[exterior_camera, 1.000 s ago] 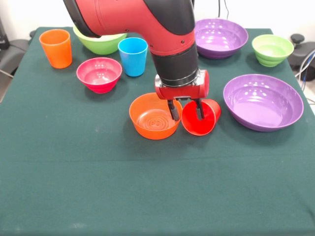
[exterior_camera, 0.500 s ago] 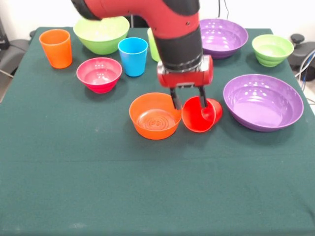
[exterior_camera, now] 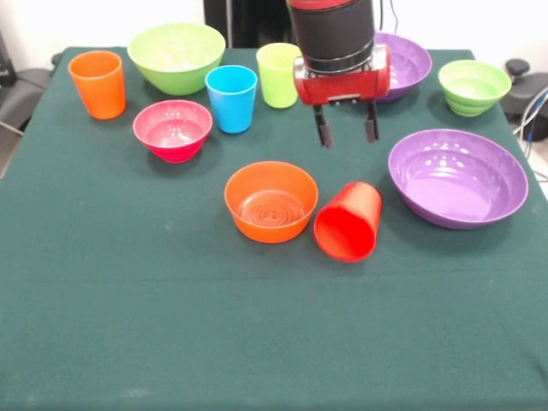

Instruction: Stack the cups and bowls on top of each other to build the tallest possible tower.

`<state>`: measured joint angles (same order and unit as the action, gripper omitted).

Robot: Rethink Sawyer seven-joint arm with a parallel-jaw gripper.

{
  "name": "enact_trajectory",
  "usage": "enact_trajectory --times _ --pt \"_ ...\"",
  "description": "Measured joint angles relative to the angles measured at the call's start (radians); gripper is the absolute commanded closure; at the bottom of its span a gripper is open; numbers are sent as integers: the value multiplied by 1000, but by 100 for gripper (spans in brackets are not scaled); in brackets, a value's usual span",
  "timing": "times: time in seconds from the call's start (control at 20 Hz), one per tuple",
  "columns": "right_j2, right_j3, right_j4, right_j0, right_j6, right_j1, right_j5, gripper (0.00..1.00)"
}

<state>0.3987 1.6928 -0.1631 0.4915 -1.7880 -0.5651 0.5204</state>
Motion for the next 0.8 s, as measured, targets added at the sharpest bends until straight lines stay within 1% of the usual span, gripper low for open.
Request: enact_trajectory --times 0.15,0.8 --pt "4 15 0 0 0 2 0 0" --pt "5 16 0 -2 0 26 0 0"
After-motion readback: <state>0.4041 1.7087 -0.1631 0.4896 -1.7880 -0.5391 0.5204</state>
